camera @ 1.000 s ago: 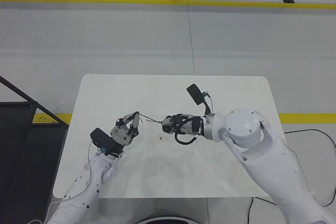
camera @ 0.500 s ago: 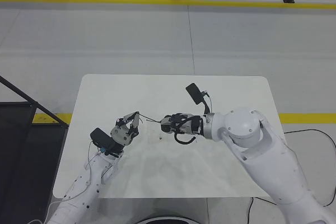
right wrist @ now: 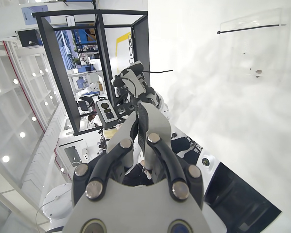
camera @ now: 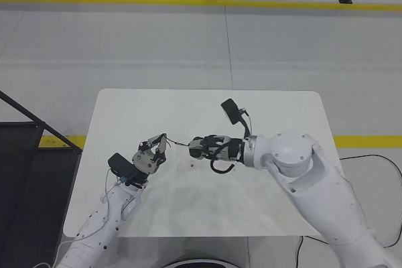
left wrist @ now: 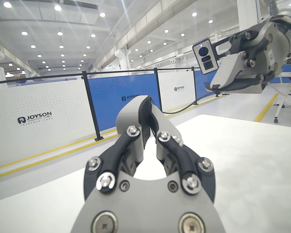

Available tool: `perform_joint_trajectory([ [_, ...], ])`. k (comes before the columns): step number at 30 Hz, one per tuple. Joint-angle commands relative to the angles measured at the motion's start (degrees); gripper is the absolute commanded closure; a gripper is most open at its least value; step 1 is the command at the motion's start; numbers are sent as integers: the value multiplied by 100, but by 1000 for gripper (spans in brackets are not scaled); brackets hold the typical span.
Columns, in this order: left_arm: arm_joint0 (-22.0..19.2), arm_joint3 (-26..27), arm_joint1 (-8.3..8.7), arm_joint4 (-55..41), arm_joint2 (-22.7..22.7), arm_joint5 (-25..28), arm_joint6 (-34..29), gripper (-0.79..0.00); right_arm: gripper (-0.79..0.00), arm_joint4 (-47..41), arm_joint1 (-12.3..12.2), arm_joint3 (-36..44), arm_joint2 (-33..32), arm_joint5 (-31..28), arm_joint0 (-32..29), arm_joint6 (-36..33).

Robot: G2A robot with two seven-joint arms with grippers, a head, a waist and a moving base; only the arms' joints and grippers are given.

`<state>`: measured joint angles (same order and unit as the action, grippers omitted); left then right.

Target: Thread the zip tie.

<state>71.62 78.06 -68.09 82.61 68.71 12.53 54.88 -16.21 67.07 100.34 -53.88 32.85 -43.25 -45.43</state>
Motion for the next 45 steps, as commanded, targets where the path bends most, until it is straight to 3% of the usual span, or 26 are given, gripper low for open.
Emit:
perform_joint_trajectory([
  [1, 0, 0, 0, 0, 0, 0, 0, 0, 0, -61, -1, -1, -33, -91, -30, -10],
  [33, 0, 0, 0, 0, 0, 0, 0, 0, 0, -482, 13, -11, -342, -841, -390, 233],
  [45, 0, 0, 0, 0, 0, 0, 0, 0, 0, -622, 50, -29, -350, -410, 1, 104],
])
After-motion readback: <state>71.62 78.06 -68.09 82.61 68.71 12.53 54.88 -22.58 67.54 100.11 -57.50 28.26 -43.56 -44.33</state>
